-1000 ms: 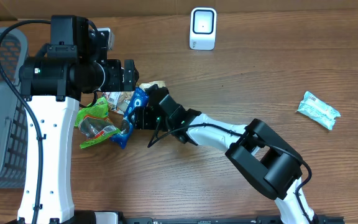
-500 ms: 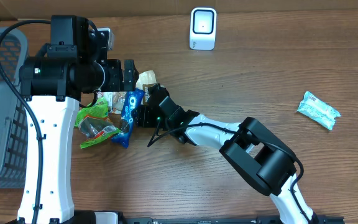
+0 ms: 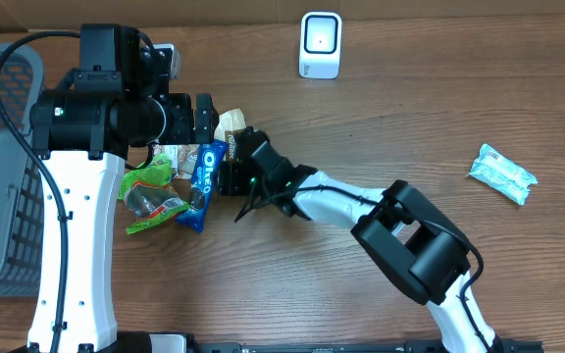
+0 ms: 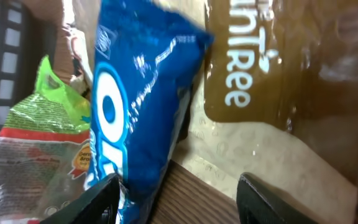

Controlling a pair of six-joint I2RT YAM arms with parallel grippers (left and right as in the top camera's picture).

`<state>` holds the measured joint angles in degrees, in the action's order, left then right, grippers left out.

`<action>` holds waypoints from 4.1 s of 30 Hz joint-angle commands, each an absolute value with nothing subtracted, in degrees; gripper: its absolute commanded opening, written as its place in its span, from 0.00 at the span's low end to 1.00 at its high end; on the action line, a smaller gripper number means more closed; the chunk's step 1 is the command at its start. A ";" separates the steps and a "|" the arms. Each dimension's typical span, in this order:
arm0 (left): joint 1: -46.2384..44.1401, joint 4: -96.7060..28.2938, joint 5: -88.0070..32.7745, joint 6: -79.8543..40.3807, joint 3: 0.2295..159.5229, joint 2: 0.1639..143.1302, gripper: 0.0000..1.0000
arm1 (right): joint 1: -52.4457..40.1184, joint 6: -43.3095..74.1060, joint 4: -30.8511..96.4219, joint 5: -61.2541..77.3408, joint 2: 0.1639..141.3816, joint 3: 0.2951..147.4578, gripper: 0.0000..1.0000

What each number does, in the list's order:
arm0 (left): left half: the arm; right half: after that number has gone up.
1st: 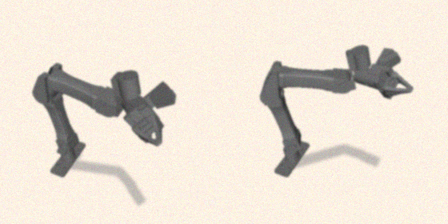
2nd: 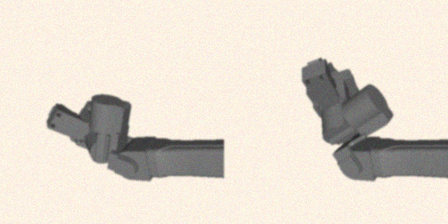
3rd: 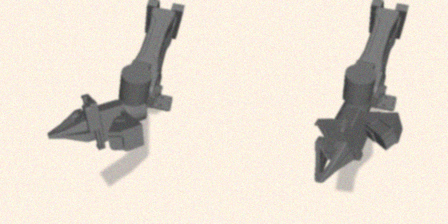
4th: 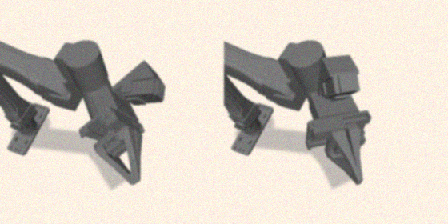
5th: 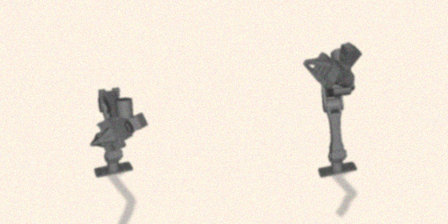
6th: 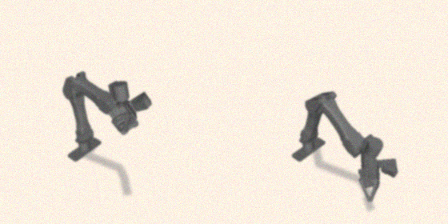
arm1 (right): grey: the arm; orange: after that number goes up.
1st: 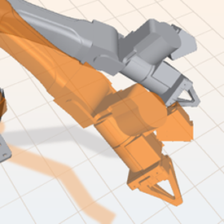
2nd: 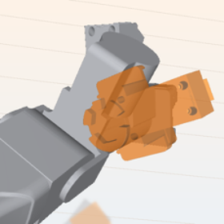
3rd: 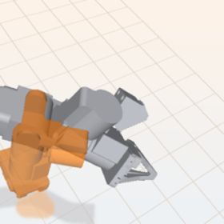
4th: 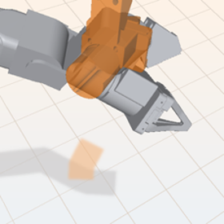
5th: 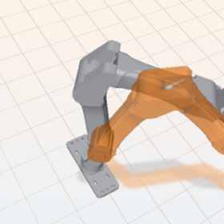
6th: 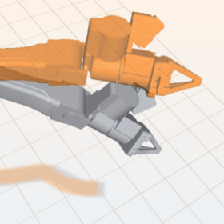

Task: Scan the item barcode

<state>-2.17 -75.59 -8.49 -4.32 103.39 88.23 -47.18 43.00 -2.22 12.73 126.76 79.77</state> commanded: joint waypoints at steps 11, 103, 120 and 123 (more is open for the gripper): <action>-2.17 -75.61 -8.40 -4.93 103.24 88.44 1.00 | -52.18 40.66 -9.87 7.51 129.05 81.80 0.67; -2.17 -75.61 -8.40 -4.93 103.24 88.44 1.00 | -29.43 38.19 -2.44 19.90 130.28 86.15 0.61; -2.17 -75.61 -8.40 -4.93 103.24 88.44 1.00 | -29.87 37.58 6.00 34.94 126.17 86.28 0.46; -2.17 -75.61 -8.40 -4.93 103.24 88.44 1.00 | -25.78 36.86 13.82 36.14 121.73 86.28 0.51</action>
